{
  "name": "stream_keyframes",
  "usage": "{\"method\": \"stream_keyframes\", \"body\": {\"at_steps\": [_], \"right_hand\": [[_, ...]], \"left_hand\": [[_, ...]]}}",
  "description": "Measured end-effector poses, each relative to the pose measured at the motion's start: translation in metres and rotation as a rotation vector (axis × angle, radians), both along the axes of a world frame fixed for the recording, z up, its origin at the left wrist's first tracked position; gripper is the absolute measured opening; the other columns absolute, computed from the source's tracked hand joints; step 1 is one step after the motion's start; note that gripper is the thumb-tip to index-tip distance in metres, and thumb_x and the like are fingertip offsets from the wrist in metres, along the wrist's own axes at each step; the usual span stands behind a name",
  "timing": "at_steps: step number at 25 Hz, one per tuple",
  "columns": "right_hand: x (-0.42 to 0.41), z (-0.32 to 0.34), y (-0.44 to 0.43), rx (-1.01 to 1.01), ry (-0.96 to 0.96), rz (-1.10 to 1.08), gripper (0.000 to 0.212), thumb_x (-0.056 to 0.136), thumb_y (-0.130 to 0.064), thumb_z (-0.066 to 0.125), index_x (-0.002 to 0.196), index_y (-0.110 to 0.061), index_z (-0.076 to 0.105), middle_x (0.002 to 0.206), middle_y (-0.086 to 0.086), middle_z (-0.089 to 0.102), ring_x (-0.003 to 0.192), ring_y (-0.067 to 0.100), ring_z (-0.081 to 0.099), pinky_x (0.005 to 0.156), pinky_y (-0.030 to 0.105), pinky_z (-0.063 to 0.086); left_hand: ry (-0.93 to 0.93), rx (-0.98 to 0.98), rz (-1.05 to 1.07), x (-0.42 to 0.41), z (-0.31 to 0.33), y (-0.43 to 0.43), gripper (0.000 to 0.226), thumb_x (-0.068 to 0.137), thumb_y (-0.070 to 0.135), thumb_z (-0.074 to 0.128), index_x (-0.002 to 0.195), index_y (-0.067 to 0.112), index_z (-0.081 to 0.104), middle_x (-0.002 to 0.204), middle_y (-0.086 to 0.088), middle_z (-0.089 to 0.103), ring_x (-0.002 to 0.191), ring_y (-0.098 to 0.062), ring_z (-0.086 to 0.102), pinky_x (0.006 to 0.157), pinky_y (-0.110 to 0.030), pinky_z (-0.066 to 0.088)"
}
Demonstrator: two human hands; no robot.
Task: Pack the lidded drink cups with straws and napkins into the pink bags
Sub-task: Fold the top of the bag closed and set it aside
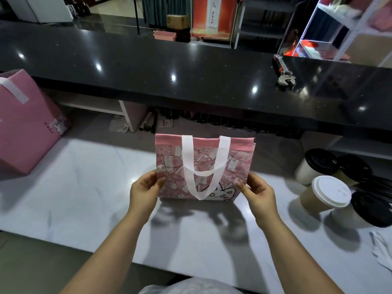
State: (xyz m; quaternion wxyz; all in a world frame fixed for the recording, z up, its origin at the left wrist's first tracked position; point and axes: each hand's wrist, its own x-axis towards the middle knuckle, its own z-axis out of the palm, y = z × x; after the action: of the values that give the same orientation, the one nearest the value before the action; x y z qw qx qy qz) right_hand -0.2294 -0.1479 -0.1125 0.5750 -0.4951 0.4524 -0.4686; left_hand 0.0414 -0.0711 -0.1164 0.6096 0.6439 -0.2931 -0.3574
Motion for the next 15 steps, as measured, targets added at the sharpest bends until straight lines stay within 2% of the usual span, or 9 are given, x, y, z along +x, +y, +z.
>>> {"method": "stream_keyframes", "body": {"at_steps": [3,5,9,11,13,15], "right_hand": [[0.013,-0.001,-0.004,0.001,-0.020,-0.118,0.020,0.086,0.001,0.064,0.101,-0.010,0.069,0.093,-0.006,0.075,0.089,0.006,0.068,0.078,0.019,0.052],[0.019,-0.004,-0.005,0.013,-0.014,-0.205,0.017,0.085,0.002,0.065,0.088,-0.014,0.070,0.080,-0.011,0.074,0.078,0.003,0.067,0.075,0.018,0.052],[0.010,-0.017,-0.001,0.159,-0.058,-0.221,0.017,0.080,0.003,0.069,0.089,-0.011,0.069,0.085,0.000,0.074,0.081,0.017,0.067,0.073,0.024,0.055],[0.006,-0.026,0.003,0.271,-0.052,-0.189,0.017,0.080,0.005,0.068,0.088,-0.010,0.069,0.089,0.011,0.072,0.085,0.029,0.066,0.078,0.037,0.057],[0.008,-0.029,0.004,0.275,-0.013,-0.184,0.015,0.084,0.006,0.065,0.085,-0.009,0.067,0.088,0.013,0.070,0.086,0.031,0.064,0.085,0.043,0.054],[0.011,-0.028,0.000,0.250,0.017,-0.185,0.017,0.086,0.007,0.062,0.083,-0.010,0.065,0.085,0.010,0.069,0.085,0.029,0.064,0.085,0.041,0.054]], "left_hand": [[0.055,-0.004,0.006,0.002,0.002,-0.010,0.021,0.088,-0.004,0.062,0.098,0.014,0.069,0.092,0.004,0.073,0.085,-0.009,0.069,0.069,-0.015,0.054],[0.087,0.011,-0.016,0.003,0.002,-0.014,0.021,0.090,-0.003,0.059,0.097,0.015,0.068,0.094,0.000,0.072,0.084,-0.011,0.069,0.066,-0.017,0.055],[0.054,0.077,-0.015,0.009,-0.017,-0.001,0.020,0.087,-0.002,0.064,0.094,0.016,0.069,0.093,0.002,0.073,0.086,-0.014,0.069,0.074,-0.022,0.057],[0.056,0.117,0.004,0.009,-0.027,0.006,0.016,0.086,-0.002,0.066,0.094,0.012,0.070,0.092,-0.002,0.074,0.087,-0.020,0.069,0.078,-0.028,0.056],[0.049,0.127,0.026,0.007,-0.029,0.006,0.013,0.087,-0.001,0.064,0.093,0.009,0.069,0.090,-0.004,0.073,0.082,-0.021,0.067,0.077,-0.030,0.055],[0.036,0.131,0.042,0.008,-0.026,0.005,0.011,0.088,-0.001,0.064,0.093,0.008,0.068,0.087,-0.004,0.072,0.076,-0.020,0.065,0.071,-0.029,0.054]]}}
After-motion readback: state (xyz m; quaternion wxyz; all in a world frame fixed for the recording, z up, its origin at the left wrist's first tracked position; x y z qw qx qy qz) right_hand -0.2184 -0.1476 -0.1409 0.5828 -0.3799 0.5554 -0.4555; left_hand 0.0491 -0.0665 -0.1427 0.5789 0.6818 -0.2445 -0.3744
